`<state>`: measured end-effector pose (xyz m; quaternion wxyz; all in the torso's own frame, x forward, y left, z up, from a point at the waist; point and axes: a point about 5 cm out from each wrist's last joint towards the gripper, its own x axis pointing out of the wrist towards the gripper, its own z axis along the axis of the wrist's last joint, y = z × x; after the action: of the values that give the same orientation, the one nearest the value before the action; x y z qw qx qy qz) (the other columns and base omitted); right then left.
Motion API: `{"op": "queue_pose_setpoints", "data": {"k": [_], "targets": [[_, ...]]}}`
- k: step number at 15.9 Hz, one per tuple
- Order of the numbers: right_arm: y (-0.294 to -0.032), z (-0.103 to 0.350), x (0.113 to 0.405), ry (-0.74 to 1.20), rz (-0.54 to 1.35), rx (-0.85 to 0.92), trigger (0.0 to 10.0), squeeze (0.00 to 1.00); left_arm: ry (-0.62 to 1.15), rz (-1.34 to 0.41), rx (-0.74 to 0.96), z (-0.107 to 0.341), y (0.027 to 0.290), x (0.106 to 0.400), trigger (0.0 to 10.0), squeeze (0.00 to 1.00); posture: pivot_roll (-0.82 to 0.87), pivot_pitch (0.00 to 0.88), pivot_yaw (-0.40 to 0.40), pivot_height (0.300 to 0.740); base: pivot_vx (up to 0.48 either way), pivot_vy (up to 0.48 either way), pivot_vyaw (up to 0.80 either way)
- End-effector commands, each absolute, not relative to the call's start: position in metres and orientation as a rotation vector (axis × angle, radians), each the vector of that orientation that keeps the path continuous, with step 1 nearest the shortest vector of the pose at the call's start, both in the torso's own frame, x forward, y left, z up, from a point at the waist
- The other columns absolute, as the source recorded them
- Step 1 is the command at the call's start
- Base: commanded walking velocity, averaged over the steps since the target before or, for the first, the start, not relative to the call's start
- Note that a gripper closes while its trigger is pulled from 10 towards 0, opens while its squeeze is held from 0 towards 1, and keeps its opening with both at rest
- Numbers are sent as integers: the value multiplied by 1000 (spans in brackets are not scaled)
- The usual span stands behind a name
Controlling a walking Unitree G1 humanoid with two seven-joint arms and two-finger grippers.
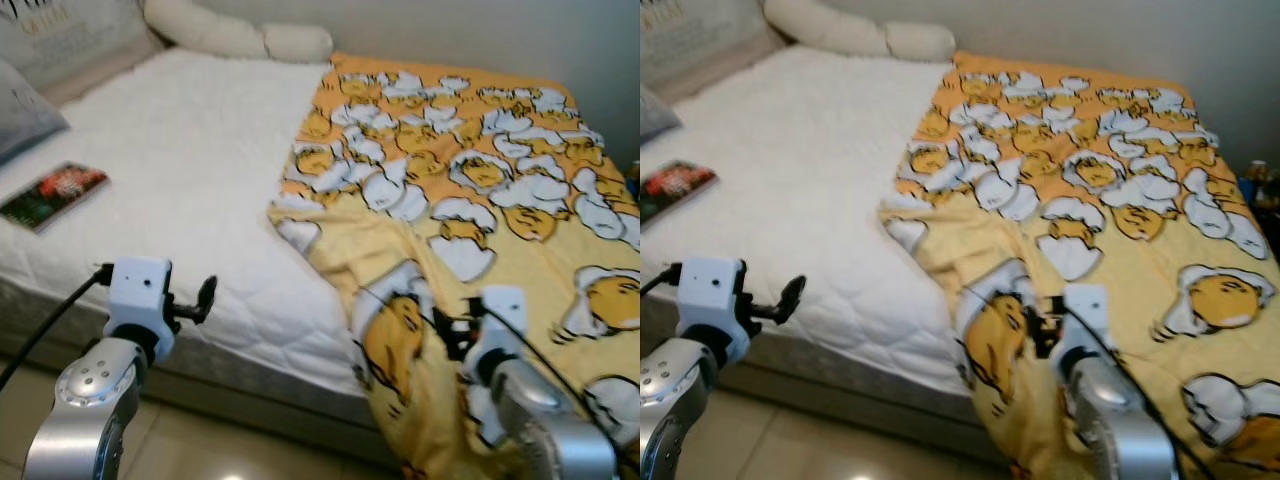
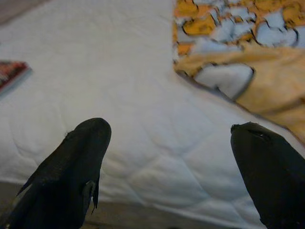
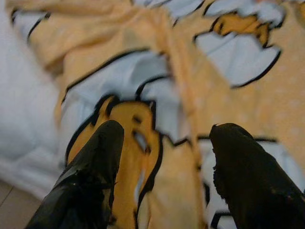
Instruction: Clean up the room
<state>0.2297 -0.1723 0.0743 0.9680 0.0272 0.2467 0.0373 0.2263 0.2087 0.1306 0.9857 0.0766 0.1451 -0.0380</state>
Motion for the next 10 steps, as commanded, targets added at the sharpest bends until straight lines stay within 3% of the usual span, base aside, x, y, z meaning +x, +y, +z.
{"op": "queue_pose_setpoints", "data": {"k": [1,2,3,4,5,6,7,10], "targets": [[-170,78,233,498,77,54,10000,0,284,-97,158,135,208,229,10000,1000,-105,0,-11,740,0,0,0],[-170,79,235,504,71,64,10000,98,283,-109,162,135,207,230,10000,941,-110,0,-8,740,0,0,0],[-172,78,236,518,58,73,10000,1000,283,-116,166,136,207,231,10000,855,-110,0,-8,740,0,0,0],[-172,79,238,527,56,72,10000,1000,284,-127,170,137,206,232,10000,714,-108,0,-3,740,0,0,0],[-172,80,239,527,56,72,10000,1000,286,-133,170,137,205,232,10000,714,-108,0,-3,740,0,0,0],[-174,79,243,545,51,55,10000,1000,296,-175,167,138,202,232,10000,478,-111,0,3,740,0,0,0],[-181,73,248,612,45,8,10000,1000,312,-257,165,138,196,231,10000,369,-109,0,0,740,0,0,0],[-203,66,260,740,39,-77,10000,1000,317,-486,176,143,182,229,10000,247,-88,0,-33,740,0,0,0]]}}
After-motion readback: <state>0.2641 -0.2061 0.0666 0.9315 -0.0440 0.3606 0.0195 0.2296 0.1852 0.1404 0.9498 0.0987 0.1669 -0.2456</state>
